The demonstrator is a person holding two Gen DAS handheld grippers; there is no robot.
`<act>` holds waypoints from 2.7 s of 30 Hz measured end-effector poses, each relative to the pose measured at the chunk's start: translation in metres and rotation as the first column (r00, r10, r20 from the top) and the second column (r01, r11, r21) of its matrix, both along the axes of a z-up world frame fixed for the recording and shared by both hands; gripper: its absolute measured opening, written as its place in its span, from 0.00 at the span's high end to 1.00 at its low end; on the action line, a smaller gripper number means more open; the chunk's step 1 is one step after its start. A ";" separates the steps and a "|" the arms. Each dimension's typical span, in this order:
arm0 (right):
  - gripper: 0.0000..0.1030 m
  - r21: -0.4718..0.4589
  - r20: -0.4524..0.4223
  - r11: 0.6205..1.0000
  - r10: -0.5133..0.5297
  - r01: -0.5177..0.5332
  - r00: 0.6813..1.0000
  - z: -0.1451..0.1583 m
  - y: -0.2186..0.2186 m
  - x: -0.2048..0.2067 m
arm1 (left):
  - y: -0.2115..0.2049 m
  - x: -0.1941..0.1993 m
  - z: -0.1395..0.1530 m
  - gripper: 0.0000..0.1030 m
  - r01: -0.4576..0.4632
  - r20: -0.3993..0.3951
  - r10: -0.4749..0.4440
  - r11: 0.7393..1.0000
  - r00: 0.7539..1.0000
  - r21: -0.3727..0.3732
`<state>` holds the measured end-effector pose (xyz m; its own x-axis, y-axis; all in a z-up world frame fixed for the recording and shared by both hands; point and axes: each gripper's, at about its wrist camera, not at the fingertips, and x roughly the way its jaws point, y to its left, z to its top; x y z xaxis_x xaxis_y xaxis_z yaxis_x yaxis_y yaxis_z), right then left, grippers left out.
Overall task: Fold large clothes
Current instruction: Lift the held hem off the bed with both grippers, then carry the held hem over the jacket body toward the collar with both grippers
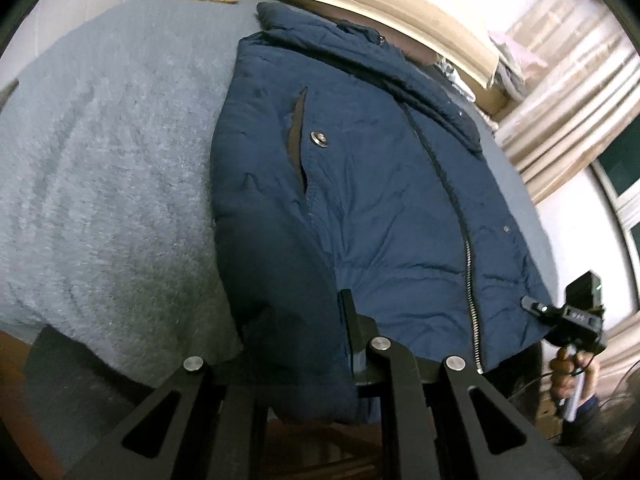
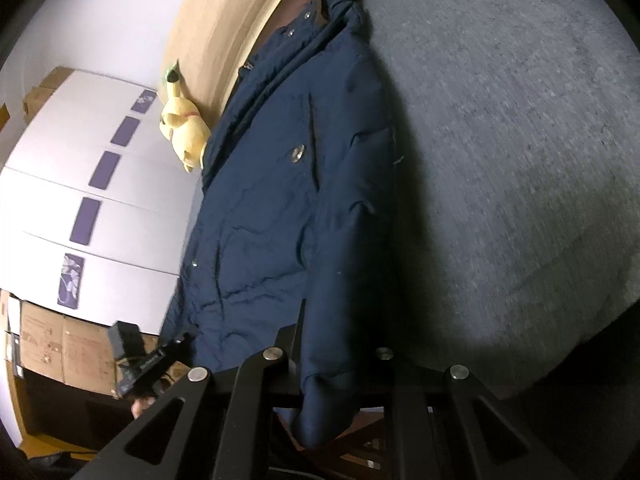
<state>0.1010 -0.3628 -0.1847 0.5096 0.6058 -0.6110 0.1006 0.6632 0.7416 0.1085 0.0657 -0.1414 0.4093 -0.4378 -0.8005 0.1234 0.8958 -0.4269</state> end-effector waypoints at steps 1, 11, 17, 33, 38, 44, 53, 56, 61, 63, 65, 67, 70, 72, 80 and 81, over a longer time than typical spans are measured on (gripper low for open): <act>0.86 -0.004 -0.004 1.000 0.003 -0.003 1.000 -0.001 0.000 0.001 | -0.003 0.000 0.001 0.86 0.005 0.005 -0.005 1.000 1.000 0.018; 0.82 -0.041 -0.048 0.998 0.038 -0.040 0.998 -0.006 0.009 0.017 | -0.022 0.004 0.000 0.86 0.020 0.020 -0.023 0.992 1.000 0.124; 0.84 -0.067 -0.037 0.997 0.039 -0.042 0.999 -0.006 0.013 0.014 | -0.027 0.004 0.000 0.86 0.017 0.009 -0.018 0.990 1.000 0.140; 0.86 -0.146 -0.013 0.987 0.070 -0.071 0.997 0.008 0.018 0.003 | -0.023 -0.013 0.008 0.87 0.035 0.042 -0.044 0.981 0.998 0.192; 0.87 -0.140 -0.005 0.986 0.090 -0.089 0.996 0.019 0.016 -0.005 | -0.019 -0.023 0.015 0.88 0.055 0.049 -0.065 0.982 0.997 0.182; 0.87 -0.149 0.016 0.983 0.108 -0.105 0.994 0.036 0.013 -0.013 | -0.013 -0.038 0.028 0.88 0.073 0.069 -0.086 0.983 0.994 0.167; 0.88 -0.179 0.037 0.976 0.130 -0.121 0.991 0.056 0.009 -0.015 | -0.009 -0.057 0.043 0.88 0.092 0.092 -0.108 0.983 0.990 0.161; 0.88 -0.182 0.048 0.976 0.131 -0.121 0.990 0.061 0.007 -0.013 | -0.008 -0.060 0.051 0.88 0.094 0.104 -0.111 0.983 0.988 0.159; 0.88 -0.191 0.081 0.974 0.136 -0.118 0.987 0.073 0.004 -0.009 | -0.001 -0.064 0.070 0.89 0.079 0.147 -0.099 0.987 0.984 0.139; 0.88 -0.187 0.090 0.975 0.136 -0.117 0.987 0.076 0.002 -0.008 | 0.002 -0.064 0.079 0.89 0.072 0.163 -0.092 0.989 0.982 0.127; 0.88 -0.183 0.100 0.976 0.136 -0.116 0.986 0.079 0.002 -0.008 | 0.004 -0.064 0.085 0.89 0.070 0.175 -0.091 0.990 0.980 0.123; 0.88 -0.179 0.114 0.977 0.135 -0.113 0.984 0.083 0.001 -0.006 | 0.004 -0.063 0.091 0.89 0.067 0.189 -0.089 0.991 0.978 0.117; 0.88 -0.165 0.141 0.981 0.129 -0.105 0.982 0.088 -0.001 -0.005 | 0.005 -0.058 0.097 0.89 0.066 0.205 -0.086 0.993 0.975 0.103; 0.88 -0.163 0.159 0.982 0.125 -0.098 0.979 0.094 0.003 0.001 | 0.005 -0.054 0.101 0.89 0.063 0.223 -0.082 0.994 0.971 0.090; 0.88 -0.139 0.238 0.987 0.108 -0.077 0.965 0.112 -0.001 0.011 | 0.004 -0.042 0.113 0.89 0.035 0.273 -0.049 0.998 0.961 0.058; 0.88 -0.138 0.243 0.987 0.109 -0.077 0.964 0.114 -0.002 0.009 | 0.004 -0.040 0.114 0.89 0.029 0.273 -0.043 0.998 0.961 0.055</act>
